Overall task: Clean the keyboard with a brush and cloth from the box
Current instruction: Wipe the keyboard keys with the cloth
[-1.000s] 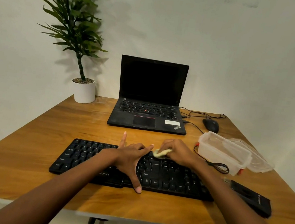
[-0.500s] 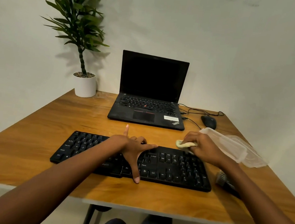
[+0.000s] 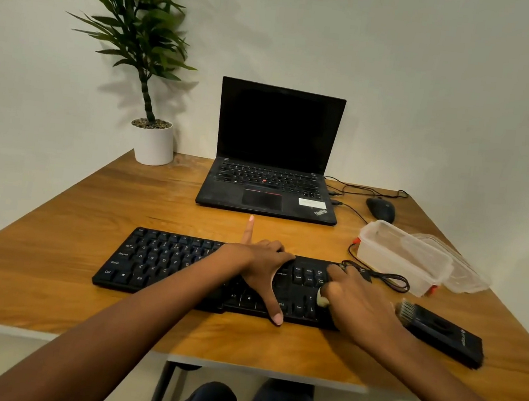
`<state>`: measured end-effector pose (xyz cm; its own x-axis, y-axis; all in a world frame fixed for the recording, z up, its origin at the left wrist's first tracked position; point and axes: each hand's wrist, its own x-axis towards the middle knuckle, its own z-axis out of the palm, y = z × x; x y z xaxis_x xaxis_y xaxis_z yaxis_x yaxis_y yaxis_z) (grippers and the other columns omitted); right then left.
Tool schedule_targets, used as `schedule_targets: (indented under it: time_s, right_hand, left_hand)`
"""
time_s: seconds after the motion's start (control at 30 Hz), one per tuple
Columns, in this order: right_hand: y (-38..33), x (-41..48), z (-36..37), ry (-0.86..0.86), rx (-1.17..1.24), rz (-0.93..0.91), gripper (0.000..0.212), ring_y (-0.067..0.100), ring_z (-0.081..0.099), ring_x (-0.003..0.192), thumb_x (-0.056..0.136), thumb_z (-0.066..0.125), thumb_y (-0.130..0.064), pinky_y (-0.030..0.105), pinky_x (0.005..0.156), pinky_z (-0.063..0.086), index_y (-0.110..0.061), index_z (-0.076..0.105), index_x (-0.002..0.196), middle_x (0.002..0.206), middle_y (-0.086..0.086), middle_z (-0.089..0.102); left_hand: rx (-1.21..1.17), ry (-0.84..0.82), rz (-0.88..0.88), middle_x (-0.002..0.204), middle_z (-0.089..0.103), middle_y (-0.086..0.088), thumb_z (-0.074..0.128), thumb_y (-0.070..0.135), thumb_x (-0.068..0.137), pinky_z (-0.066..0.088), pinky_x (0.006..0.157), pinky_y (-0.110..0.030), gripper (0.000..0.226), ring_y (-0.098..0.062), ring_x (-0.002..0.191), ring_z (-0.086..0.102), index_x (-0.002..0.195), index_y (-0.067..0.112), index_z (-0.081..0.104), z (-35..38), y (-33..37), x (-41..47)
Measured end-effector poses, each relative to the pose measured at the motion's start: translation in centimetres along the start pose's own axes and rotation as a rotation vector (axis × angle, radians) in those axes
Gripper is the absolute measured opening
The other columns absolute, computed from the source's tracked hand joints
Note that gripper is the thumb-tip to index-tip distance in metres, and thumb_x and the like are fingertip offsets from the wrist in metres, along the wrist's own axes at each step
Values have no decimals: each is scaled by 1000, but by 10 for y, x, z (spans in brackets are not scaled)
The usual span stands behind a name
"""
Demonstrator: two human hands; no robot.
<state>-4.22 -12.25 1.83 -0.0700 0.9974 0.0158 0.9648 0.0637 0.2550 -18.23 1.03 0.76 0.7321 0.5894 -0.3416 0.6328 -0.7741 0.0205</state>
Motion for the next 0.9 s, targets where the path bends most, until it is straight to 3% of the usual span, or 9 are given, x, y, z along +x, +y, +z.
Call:
schedule_targets:
  time_s: [0.13,0.33,0.47,0.6,0.73,0.9]
  right_hand:
    - [-1,10,-8,-1,-24,2,29,24,41,113,92,51,-17,31,70,40,-10,54,120,129,7,43]
    - [12,2,4,-3,131,-15,24,18,45,105,89,49,-10,22,61,40,-17,64,106,117,0,48]
    - [11,12,4,52,133,-21,24,17,45,107,89,52,-15,27,69,48,-20,63,110,119,-2,47]
    - [18,7,4,-7,271,-60,25,10,46,104,90,51,-11,18,65,40,-21,64,108,113,-5,50]
    - [13,16,7,71,242,-30,26,13,46,107,90,51,-15,27,74,48,-23,63,112,117,-3,49]
    - [22,20,13,42,390,-67,29,11,46,108,89,54,-13,28,79,46,-25,64,114,113,-6,50]
  left_hand:
    - [10,1,5,154,17,-2,68,74,58,-24,100,-67,121,-24,145,9,151,25,8,1,-1,1]
    - [8,35,16,153,19,-2,66,76,59,-29,97,-66,119,-24,144,11,150,24,11,4,0,0]
    - [11,35,15,154,17,-3,67,74,60,-27,98,-66,119,-24,144,10,151,23,9,3,1,-3]
    - [16,43,8,154,18,-4,67,75,60,-30,96,-67,120,-24,145,10,151,23,9,3,2,-5]
    - [-5,43,12,156,13,-3,68,72,62,-31,95,-66,118,-23,146,6,151,23,7,5,2,-6]
    - [3,45,6,156,14,-3,67,73,62,-31,95,-66,119,-23,146,7,151,22,8,3,2,-5]
